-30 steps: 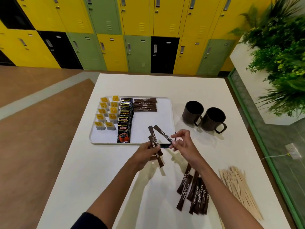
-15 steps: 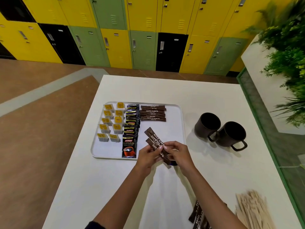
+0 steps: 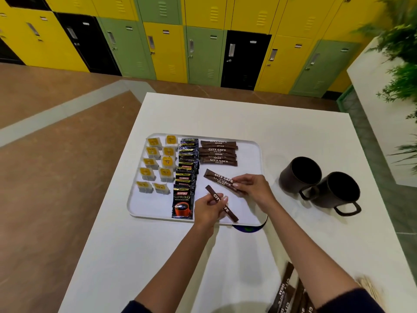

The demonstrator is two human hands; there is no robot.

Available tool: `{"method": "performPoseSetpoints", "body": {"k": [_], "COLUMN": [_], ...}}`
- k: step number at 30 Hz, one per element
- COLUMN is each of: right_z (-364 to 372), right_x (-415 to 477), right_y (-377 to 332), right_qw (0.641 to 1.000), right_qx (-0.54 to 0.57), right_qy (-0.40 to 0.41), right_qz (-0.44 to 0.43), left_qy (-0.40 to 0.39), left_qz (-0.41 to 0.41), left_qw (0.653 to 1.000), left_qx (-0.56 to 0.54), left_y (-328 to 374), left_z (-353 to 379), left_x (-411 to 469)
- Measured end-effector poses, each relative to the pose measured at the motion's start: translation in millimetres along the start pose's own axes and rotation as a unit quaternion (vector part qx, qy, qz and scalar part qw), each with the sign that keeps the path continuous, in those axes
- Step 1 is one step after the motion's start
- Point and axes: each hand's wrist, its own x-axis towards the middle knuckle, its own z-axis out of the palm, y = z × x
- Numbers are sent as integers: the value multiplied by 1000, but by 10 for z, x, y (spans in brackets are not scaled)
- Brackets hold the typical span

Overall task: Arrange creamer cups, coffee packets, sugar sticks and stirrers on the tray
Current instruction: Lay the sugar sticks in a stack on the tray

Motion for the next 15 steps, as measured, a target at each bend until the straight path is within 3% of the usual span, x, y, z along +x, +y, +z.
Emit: {"method": "performPoseSetpoints", "body": {"k": [6,15], "right_z": [-3,130], "right_x": [284,413], "right_y": [-164,-195], "right_qw": [998,990], "right_qx": [-54,-27], "right_qy": [15,137], "right_qz": [3,1], "left_qy": [14,24], "left_qz": [28,28], "left_qw": [999,999], "left_qx": [15,7], "left_y": [50,76], "left_z": [6,44], "left_x": [30,55]}}
